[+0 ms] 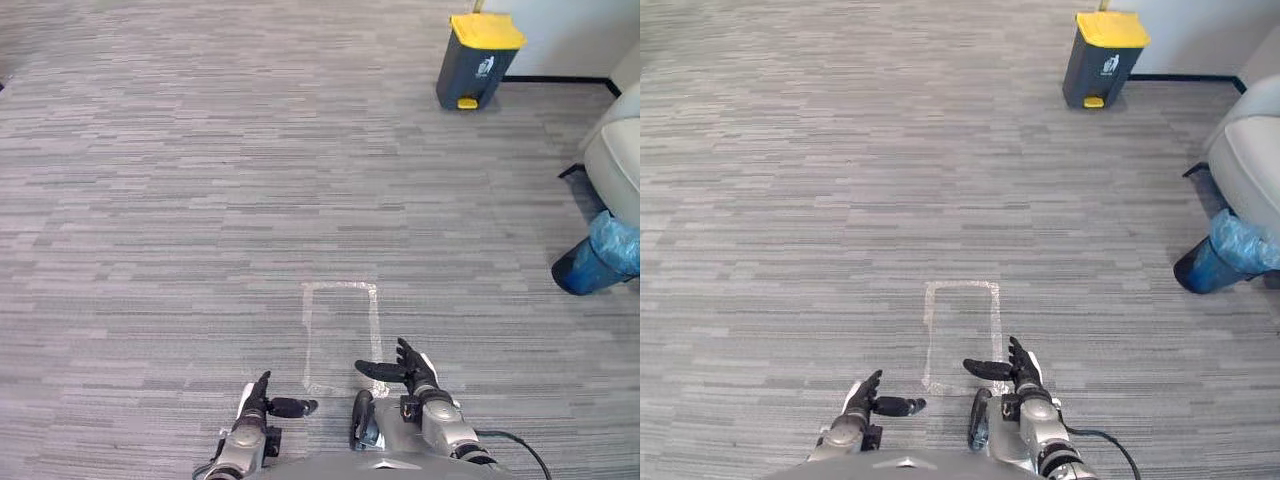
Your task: Organize the slippers on the shoe rack
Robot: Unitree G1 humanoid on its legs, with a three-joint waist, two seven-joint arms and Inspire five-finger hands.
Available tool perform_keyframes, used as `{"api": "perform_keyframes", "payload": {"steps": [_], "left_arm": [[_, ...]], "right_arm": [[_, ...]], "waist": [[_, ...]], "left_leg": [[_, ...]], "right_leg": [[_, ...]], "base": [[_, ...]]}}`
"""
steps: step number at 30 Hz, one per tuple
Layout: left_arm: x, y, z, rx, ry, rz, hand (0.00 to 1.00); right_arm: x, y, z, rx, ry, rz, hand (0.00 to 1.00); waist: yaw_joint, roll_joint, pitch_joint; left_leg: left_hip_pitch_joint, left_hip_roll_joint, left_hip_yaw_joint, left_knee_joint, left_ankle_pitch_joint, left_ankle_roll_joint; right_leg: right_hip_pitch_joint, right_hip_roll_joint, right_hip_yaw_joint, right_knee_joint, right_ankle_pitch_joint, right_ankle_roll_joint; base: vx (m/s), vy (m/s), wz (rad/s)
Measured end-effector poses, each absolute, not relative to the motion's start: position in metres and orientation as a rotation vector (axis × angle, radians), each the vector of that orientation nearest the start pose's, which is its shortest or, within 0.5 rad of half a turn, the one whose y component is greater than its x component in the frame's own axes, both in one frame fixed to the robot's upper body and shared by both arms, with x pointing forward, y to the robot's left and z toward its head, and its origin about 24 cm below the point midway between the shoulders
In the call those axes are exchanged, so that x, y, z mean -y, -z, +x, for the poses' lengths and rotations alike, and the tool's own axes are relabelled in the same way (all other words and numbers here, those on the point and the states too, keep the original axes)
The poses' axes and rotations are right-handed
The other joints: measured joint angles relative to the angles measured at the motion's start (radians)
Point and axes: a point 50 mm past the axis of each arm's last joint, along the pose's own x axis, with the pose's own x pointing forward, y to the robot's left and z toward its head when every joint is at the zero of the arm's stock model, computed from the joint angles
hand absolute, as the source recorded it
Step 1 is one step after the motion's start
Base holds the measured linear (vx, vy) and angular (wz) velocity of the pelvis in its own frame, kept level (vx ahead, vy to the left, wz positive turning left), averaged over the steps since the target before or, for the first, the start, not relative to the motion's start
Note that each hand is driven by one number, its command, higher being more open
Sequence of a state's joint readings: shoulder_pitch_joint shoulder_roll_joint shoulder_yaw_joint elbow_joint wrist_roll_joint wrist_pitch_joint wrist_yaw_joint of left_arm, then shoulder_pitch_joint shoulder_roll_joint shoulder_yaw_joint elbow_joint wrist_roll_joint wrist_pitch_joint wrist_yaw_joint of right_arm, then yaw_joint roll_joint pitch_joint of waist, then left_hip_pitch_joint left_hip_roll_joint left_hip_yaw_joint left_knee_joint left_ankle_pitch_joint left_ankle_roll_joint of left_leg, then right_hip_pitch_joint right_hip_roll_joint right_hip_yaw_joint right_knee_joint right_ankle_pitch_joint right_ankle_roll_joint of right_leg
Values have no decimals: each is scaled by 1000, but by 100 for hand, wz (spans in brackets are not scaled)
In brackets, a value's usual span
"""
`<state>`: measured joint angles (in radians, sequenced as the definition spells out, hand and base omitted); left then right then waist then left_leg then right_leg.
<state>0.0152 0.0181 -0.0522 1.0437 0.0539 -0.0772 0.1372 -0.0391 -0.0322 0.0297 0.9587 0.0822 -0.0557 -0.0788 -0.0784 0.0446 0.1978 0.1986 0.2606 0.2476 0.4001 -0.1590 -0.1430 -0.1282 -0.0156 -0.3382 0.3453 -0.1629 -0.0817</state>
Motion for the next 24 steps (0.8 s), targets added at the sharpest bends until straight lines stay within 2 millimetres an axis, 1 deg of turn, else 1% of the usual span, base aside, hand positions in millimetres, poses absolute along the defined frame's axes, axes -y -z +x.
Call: {"api": "perform_keyframes", "payload": {"steps": [1,2,3,4,5,6,7,8,9,10,11,12,13,14,15,16,17,18,19,20,21,22,23,24], "left_arm": [[-154,152,131,-962,-72,133,100],[-153,150,133,-948,-89,112,100],[-153,150,133,-943,-90,111,100],[-153,149,134,-937,-90,111,100],[-153,149,136,-931,-91,111,100],[-153,148,137,-925,-92,112,100],[-153,148,138,-923,-93,113,100],[-154,147,139,-919,-94,116,100],[-155,146,141,-913,-95,119,100],[-154,146,141,-912,-93,119,100],[-153,146,141,-914,-91,120,100],[-150,147,138,-922,-86,114,100],[-152,147,140,-921,-86,123,100],[-158,147,139,-919,-89,142,100],[-161,148,136,-928,-86,156,100],[-161,149,136,-933,-80,162,100],[-160,149,135,-940,-67,171,100],[-159,150,135,-942,-62,173,100],[-161,150,134,-944,-62,182,100],[-166,151,129,-958,-66,197,100],[-168,152,128,-965,-67,204,100],[-170,153,126,-971,-69,218,100],[-172,153,125,-973,-66,228,100],[-174,153,125,-974,-67,233,100]], "right_arm": [[164,138,159,-878,109,-8,100],[166,140,156,-887,123,-12,100],[166,141,153,-894,127,-11,100],[166,142,151,-900,128,-11,100],[166,142,151,-905,127,-11,100],[165,142,151,-908,126,-10,100],[164,143,151,-911,125,-9,100],[163,143,151,-916,126,-4,100],[162,143,151,-917,133,6,100],[164,144,149,-920,143,13,100],[166,144,148,-922,148,11,100],[171,144,147,-926,158,-2,100],[169,145,146,-934,163,7,100],[167,146,145,-932,166,19,100],[162,147,142,-941,162,32,100],[161,147,143,-942,160,37,100],[161,146,147,-932,156,34,100],[161,145,149,-927,153,33,100],[160,144,152,-922,149,35,100],[157,144,154,-919,140,39,100],[155,143,155,-915,133,41,100],[151,143,156,-911,116,38,100],[149,142,158,-909,108,38,100],[146,142,160,-905,100,39,100]], "waist": [[3,-3,1],[8,-8,-3],[11,-12,-6],[15,-19,-10],[18,-19,-11],[24,-18,-11],[27,-18,-10],[32,-22,-8],[33,-34,0],[33,-32,-1],[33,-24,-6],[33,6,-12],[27,-15,-16],[22,-33,-27],[26,-57,-26],[26,-57,-26],[25,-45,-20],[25,-42,-18],[25,-43,-17],[22,-36,-16],[22,-34,-16],[22,-27,-15],[22,-24,-13],[22,-20,-11]], "left_leg": [[-52,34,-24,172,17,-43],[-106,47,-19,299,-23,-60],[-131,46,-10,338,-44,-55],[-171,38,14,358,-79,-33],[-200,23,20,333,-101,-13],[-227,-1,16,267,-119,5],[-241,-20,5,214,-127,4],[-257,-70,-33,107,-128,8],[-271,-133,-108,-19,-114,17],[-276,-163,-158,-95,-79,30],[-278,-170,-185,-141,-37,32],[-290,-161,-212,-169,111,63],[-270,-176,-195,-146,98,68],[-247,-191,-169,-165,73,90],[-217,-211,-125,-173,45,106],[-209,-215,-112,-171,33,112],[-182,-212,-73,-179,17,124],[-162,-212,-49,-191,12,127],[-120,-211,1,-212,9,134],[-80,-208,40,-237,6,139],[-59,-203,56,-256,6,139],[-35,-189,78,-282,6,138],[-28,-177,94,-291,6,138],[-22,-160,115,-300,7,136]], "right_leg": [[76,14,-6,-61,0,-1],[127,19,-2,-101,-4,-8],[146,19,4,-118,-4,-8],[175,19,19,-146,0,-1],[193,19,36,-165,3,2],[205,18,67,-177,5,6],[213,15,88,-184,7,9],[227,-2,128,-191,9,13],[243,-29,170,-195,9,22],[254,-36,190,-199,7,41],[259,-36,204,-200,5,57],[278,-20,239,-202,-20,99],[289,-43,260,-196,-28,115],[283,-67,273,-175,-40,134],[273,-96,308,-132,-69,151],[255,-104,320,-94,-74,159],[197,-108,336,28,-76,163],[158,-115,338,108,-76,164],[101,-137,321,228,-69,175],[69,-170,228,299,-83,163],[65,-185,166,311,-93,147],[56,-199,61,313,-111,125],[48,-206,-9,307,-120,122],[30,-218,-113,288,-122,117]], "base": [[303,-87,15],[239,-58,5],[340,-37,-18],[260,13,-31],[358,51,-57],[191,56,-67],[192,92,-91],[191,121,-105],[287,195,-110],[243,180,-88],[257,200,-86],[308,238,-75],[257,198,-74],[329,271,-66],[183,159,-66],[250,250,-83],[105,142,-71],[180,238,-98],[231,246,-104],[238,214,-99],[244,137,-82],[162,39,-55],[234,-27,-60],[153,-45,-49]]}}
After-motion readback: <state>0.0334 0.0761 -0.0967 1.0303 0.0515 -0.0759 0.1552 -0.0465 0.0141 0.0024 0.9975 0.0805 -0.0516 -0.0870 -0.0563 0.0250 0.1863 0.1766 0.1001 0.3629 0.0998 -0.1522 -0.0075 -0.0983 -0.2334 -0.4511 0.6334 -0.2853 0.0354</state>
